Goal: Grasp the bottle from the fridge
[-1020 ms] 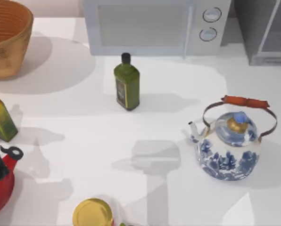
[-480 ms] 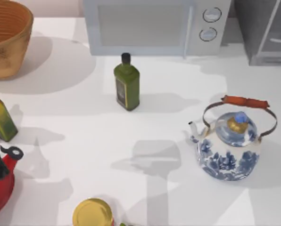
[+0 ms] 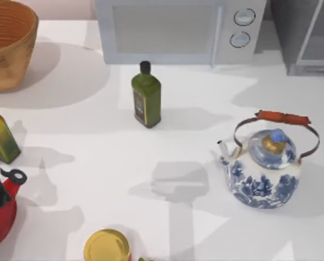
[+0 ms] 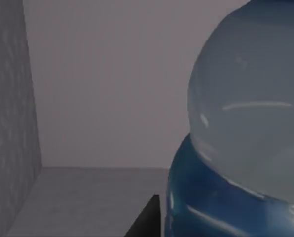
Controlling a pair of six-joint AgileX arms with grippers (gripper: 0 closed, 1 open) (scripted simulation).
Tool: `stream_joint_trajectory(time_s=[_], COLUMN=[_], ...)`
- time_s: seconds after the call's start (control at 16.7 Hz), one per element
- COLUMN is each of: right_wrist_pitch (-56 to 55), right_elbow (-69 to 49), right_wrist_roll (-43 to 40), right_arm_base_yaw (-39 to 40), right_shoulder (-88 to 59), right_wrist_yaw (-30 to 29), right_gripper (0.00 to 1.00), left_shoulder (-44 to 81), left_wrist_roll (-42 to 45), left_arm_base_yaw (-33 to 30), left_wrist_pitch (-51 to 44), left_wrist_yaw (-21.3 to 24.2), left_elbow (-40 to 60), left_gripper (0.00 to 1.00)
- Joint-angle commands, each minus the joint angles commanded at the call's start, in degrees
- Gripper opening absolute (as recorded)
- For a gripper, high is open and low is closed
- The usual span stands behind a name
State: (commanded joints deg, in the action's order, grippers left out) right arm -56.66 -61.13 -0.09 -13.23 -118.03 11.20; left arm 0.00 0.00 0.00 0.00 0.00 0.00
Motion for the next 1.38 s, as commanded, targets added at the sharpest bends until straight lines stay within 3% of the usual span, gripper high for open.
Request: stream_joint_trajectory(time_s=[0.3,0.78,1.08,1.38], right_wrist_pitch=[-4.8,-4.7,3.1,17.2], right_elbow=[13.1,14.7,20.5,31.2], right_wrist_roll=[0.3,0.3,-0.2,-0.4], right_arm_base_yaw=[-1.5,-1.0,0.9,4.0], right_shoulder=[7.2,9.4,22.8,48.9], right_wrist_yaw=[1.1,1.4,-0.3,-3.2], right_gripper=[0.0,0.0,0.0,0.0], left_shoulder=[0.0,0.0,0.0,0.0], left_wrist_roll=[0.0,0.0,0.0,0.0], left_arm_base_yaw=[0.0,0.0,0.0,0.0], left_wrist_pitch=[0.0,0.0,0.0,0.0], left_wrist_yaw=[0.0,0.0,0.0,0.0], left_elbow=[0.0,0.0,0.0,0.0], left_gripper=[1.0,1.0,1.0,1.0])
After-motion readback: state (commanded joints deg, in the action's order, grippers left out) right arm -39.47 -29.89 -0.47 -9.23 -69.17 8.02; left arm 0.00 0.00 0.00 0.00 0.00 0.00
